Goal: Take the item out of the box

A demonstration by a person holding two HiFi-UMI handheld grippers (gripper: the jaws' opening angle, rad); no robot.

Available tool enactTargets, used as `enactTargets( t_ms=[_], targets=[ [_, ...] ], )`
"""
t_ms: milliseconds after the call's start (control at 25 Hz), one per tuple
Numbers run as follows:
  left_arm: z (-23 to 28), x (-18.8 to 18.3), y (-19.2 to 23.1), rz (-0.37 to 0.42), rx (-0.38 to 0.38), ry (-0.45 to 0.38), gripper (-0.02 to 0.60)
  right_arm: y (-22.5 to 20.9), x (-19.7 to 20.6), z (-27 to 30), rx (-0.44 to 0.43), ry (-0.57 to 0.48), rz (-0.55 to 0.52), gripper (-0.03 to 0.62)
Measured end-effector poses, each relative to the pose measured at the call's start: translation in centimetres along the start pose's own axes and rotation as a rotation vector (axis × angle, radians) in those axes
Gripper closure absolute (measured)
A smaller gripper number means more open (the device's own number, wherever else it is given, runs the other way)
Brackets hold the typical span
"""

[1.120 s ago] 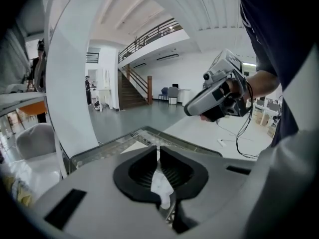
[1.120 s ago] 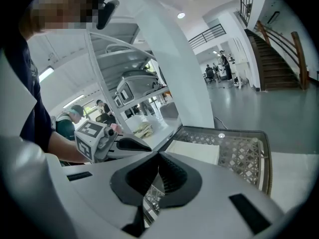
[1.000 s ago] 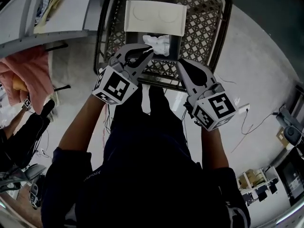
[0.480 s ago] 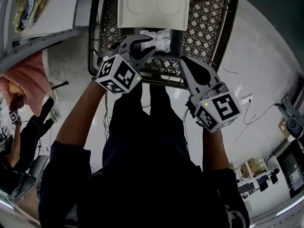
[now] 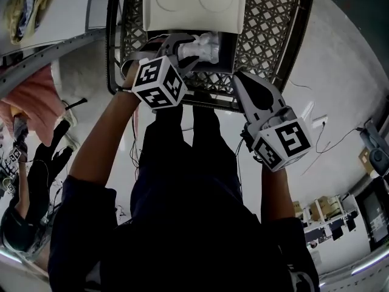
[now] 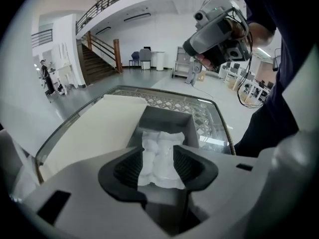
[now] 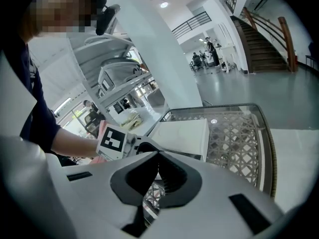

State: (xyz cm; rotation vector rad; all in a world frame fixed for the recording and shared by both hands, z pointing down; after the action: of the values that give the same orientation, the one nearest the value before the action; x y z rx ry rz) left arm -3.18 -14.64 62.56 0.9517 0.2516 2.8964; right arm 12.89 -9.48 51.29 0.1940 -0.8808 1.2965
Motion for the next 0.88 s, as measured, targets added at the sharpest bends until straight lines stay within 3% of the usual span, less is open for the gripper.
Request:
enactTargets(
  t_ms=[280, 640, 880],
  targets=[
    [2.4, 0.9, 0.4, 0.012, 0.030, 0.099, 0.387, -0.9, 1.3, 0.5, 0.000, 0.016, 0.020, 0.569],
    [3.8, 1.5, 0.6, 0.017, 0.009, 0.178, 0.385, -1.4, 2.0, 0.8, -0.003, 0.032, 0.037, 0.569],
    [4.3, 1.4, 0.6, 0.031, -0.019, 0.231, 0.449, -1.5, 2.2, 0.7, -0.011, 0.025, 0.032, 0.569]
  ],
)
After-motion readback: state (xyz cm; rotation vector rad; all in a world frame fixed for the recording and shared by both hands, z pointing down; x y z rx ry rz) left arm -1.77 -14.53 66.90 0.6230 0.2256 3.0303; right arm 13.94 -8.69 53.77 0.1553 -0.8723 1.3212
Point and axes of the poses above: the fingertips, and each gripper's own axes: z forward along the fingers, y to its left, x out of its underside, the point moved 8 cm from there along -z, backward along the fingers, and after that the axes turned 12 degrees about x, right-handed, at the moved point
